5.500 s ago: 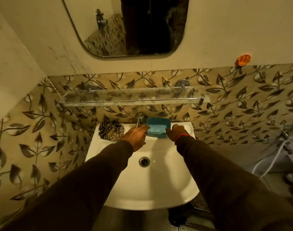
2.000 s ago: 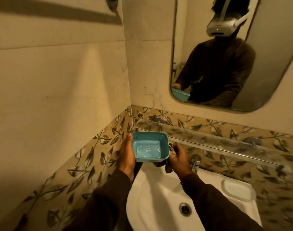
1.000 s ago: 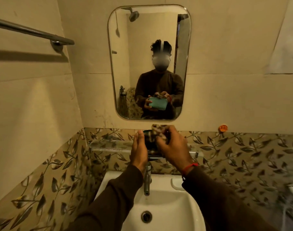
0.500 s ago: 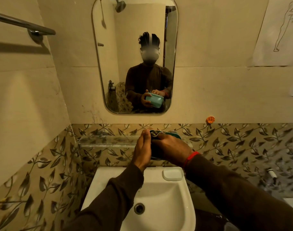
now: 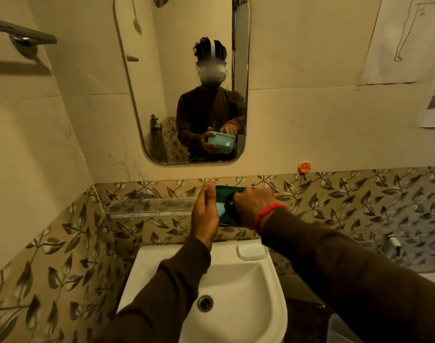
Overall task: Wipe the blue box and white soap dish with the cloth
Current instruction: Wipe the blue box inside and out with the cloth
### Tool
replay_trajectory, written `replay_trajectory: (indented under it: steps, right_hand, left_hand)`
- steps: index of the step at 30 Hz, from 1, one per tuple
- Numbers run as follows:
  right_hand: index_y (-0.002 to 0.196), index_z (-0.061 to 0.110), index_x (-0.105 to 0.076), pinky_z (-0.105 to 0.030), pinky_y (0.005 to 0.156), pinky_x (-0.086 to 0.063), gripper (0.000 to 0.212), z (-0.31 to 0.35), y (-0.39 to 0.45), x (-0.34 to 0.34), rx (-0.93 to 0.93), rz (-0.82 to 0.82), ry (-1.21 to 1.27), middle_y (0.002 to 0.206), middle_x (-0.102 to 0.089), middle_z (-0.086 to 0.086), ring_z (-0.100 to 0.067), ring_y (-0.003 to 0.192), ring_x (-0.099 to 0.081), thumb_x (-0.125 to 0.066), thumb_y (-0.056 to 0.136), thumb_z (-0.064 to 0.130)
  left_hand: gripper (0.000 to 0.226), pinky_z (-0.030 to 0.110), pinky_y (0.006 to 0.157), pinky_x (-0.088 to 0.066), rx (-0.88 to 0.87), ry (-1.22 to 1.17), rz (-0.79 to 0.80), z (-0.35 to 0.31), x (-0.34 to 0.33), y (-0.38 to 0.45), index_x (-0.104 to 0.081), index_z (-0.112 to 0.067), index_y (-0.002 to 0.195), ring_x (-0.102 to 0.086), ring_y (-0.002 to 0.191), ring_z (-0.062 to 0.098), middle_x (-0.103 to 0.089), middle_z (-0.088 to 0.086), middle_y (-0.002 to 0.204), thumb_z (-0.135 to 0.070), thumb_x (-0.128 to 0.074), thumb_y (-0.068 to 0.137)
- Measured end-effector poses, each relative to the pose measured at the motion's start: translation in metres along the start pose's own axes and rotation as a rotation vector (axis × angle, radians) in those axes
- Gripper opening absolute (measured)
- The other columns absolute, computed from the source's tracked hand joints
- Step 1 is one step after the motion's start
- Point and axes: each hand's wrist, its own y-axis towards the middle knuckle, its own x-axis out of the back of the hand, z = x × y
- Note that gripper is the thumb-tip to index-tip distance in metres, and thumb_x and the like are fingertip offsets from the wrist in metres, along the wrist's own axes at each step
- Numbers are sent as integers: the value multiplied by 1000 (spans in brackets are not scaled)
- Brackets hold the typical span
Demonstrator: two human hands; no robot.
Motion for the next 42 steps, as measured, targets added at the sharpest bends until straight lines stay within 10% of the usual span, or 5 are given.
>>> replay_trajectory:
  steps: [6,12,20,30,42]
  right_hand:
    - [113,14,-62,-28,58,-45,29,2,0,-10,4,216,366,72,-53,1,-15,65,-53,-57,91,33]
    - [107,14,-72,-26,72,-48,22,14,3,-13,76,-69,829,97,-72,-7,-20,88,-64,-63,92,27]
    - [113,13,-69,-39,69,-58,36,4,5,-10,272,-387,287,107,-67,-9,-27,84,-67,-61,91,40]
    - [113,15,-62,-31,53,-35,36,-4,17,9,22,69,-156,76,-54,-3,-19,63,-50,-53,94,44]
    - [115,11,-65,-30,72,-45,27,-1,9,-10,-4,332,539,102,-68,-11,-22,82,-57,-51,97,25]
  left_hand:
    - [39,34,84,-58,22,-61,11,9,3,4,-63,-43,99,-69,105,21,-71,-4,106,-70,-40,85]
    - [84,54,101,-53,121,-168,26,1,2,9,-62,-30,132,-66,117,24,-71,5,125,-86,-32,76]
    - [79,58,107,-46,209,7,114,-10,2,29,-59,-28,137,-59,125,31,-63,12,137,-78,-19,90]
    - [52,52,98,-54,41,32,-28,-11,0,35,-67,-25,115,-67,107,32,-72,12,112,-60,-31,101]
    - [47,37,89,-56,81,90,-25,11,-13,29,-69,-26,108,-68,102,24,-73,4,103,-61,-39,99]
